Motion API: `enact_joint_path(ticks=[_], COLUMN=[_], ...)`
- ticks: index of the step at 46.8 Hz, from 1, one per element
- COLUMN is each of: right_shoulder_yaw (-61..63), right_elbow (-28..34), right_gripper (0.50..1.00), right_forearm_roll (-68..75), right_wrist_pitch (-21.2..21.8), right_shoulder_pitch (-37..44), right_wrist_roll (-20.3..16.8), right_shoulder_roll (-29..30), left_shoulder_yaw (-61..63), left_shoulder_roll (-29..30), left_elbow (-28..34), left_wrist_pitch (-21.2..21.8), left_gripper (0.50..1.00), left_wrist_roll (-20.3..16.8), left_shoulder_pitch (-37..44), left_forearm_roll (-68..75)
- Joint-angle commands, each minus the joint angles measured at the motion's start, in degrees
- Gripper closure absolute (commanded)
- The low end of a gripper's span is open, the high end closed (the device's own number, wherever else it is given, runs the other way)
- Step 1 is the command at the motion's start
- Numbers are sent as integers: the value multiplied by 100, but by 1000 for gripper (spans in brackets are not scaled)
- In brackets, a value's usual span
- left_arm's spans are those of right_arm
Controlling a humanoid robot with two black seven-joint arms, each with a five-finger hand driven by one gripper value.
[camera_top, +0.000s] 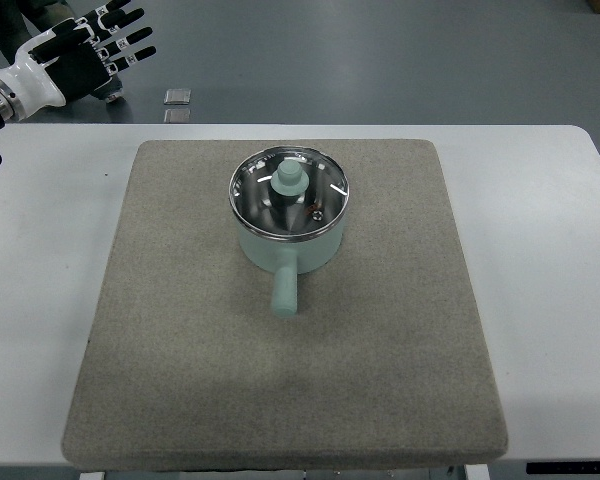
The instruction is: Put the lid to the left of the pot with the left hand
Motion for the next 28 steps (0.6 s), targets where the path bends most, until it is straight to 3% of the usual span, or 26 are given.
enact_joint_path(ticks=[1, 28], right_shoulder_yaw=[0, 0], right_elbow=[0, 0], right_gripper=[576, 576], right_forearm_roll=[0, 0], right_wrist_pitch=[-1, -1], right_shoulder_pitch=[-2, -2], right_wrist_roll=[0, 0], right_shoulder_roll=[0, 0], left_shoulder_yaw=[4, 13], left_shoulder_roll=[0, 229], left_elbow=[0, 9], left_wrist_pitch=[0, 0], left_gripper=[506, 506], left_wrist_roll=[0, 0], left_shoulder_pitch=[-3, -328], left_forearm_roll=[-2, -2])
